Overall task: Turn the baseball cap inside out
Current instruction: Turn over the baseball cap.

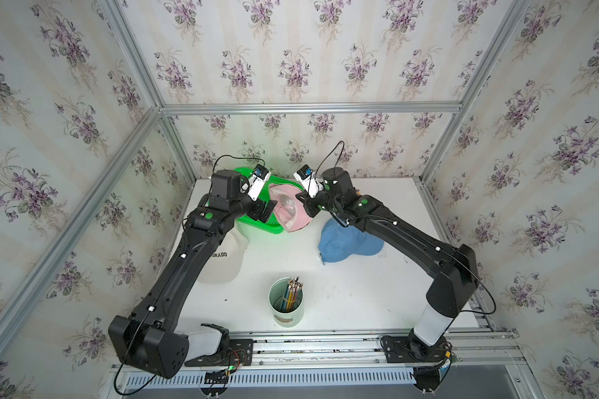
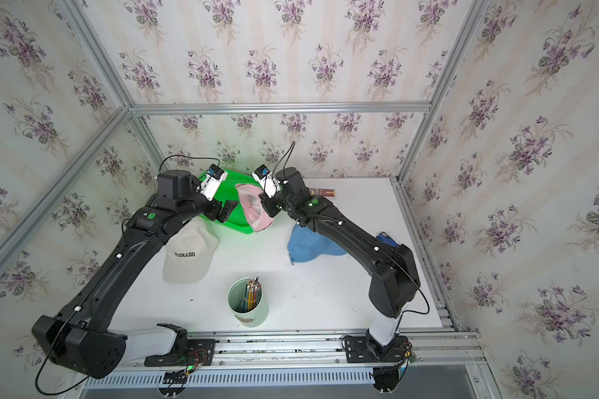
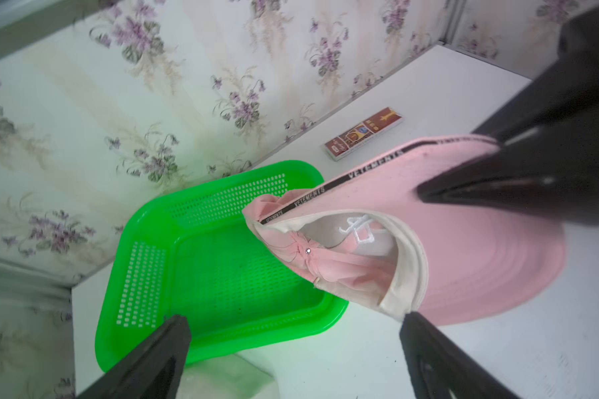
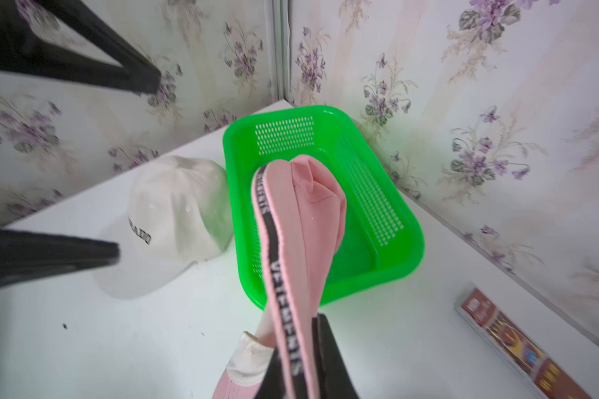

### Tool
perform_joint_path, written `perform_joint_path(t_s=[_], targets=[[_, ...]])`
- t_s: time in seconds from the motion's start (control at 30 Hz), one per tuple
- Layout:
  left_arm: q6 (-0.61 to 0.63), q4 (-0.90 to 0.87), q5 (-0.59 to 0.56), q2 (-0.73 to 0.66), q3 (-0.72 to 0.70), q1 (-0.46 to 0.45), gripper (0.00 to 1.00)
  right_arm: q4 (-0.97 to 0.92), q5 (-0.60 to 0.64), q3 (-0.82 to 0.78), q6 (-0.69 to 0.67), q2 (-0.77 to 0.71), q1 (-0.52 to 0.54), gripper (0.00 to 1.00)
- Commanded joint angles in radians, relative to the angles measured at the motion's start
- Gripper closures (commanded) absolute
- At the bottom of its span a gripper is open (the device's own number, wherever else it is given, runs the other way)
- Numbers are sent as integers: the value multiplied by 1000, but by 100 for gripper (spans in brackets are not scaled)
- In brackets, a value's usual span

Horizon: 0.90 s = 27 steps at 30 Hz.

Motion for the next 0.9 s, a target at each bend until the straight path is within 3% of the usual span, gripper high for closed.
perform_joint_path(t_s=[0.0,0.33,0.7,0.8,0.87], targets=[[188,157,159,-31,-13,-17,0,6,75,-32,-162,-77,1,100],[298,181,234,10,47,-67,2,-109,42,-36,-276,-200,7,100],[307,221,356,70,40,-110,19,-143,-79,-67,-293,-271,14,100],[295,194,359,91,58,-120,33,-140,-106,-68,-291,-276,14,100],[286,183,368,100,66,-121,48,-141,-114,-68,-290,-272,15,100]])
